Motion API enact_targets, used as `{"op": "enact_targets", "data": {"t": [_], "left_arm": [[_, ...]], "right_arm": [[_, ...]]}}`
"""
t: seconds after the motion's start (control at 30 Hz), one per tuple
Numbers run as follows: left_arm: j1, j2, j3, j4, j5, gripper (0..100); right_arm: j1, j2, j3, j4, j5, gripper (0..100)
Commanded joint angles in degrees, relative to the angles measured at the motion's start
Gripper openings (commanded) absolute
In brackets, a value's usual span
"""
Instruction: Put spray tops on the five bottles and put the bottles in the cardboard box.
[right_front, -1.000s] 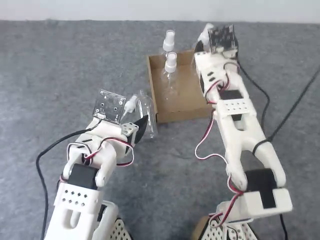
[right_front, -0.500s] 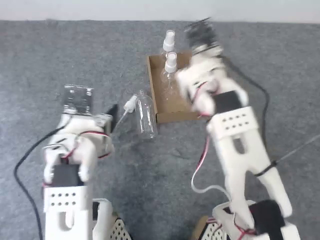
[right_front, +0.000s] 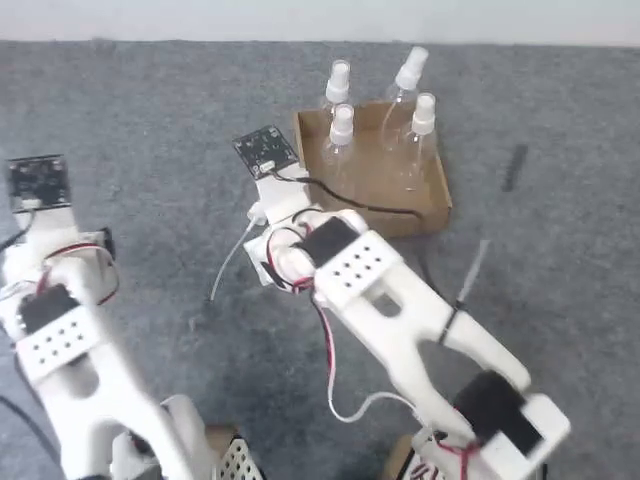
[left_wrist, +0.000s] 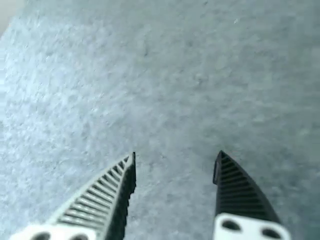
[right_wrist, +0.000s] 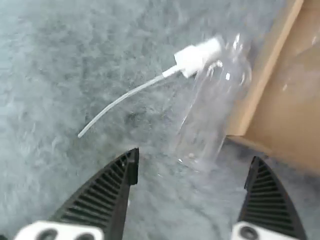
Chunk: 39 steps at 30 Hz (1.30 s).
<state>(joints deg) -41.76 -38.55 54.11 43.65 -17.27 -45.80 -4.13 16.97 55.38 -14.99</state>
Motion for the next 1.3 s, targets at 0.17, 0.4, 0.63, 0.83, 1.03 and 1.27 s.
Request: {"op": "enact_targets", "data": {"t": [0.17,0.4,0.63,0.83,1.03,1.27], "left_arm": [[-2.46,5.89,-2.68,-5.36,-3.43,23],[-2.2,6.86,-2.77,-5.45,-3.25,23],[-2.2,6.77,-2.77,-5.45,-3.16,23],[-2.2,6.68,-2.68,-5.45,-3.16,23],[-2.11,7.03,-2.59,-5.36,-3.16,23],[-2.11,7.03,-2.59,-5.27,-3.08,23]], "right_arm": [[-1.36,6.37,-2.55,-7.25,-4.04,28.8],[-1.36,10.86,-2.55,-11.56,-3.96,28.8],[-1.45,14.73,-2.55,-14.46,-4.13,28.8],[-3.91,15.6,-2.46,-14.02,-4.13,28.8],[-4.44,15.6,-2.46,-14.64,-4.13,18.2],[-4.18,15.34,-2.55,-19.82,-4.22,8.5]]}}
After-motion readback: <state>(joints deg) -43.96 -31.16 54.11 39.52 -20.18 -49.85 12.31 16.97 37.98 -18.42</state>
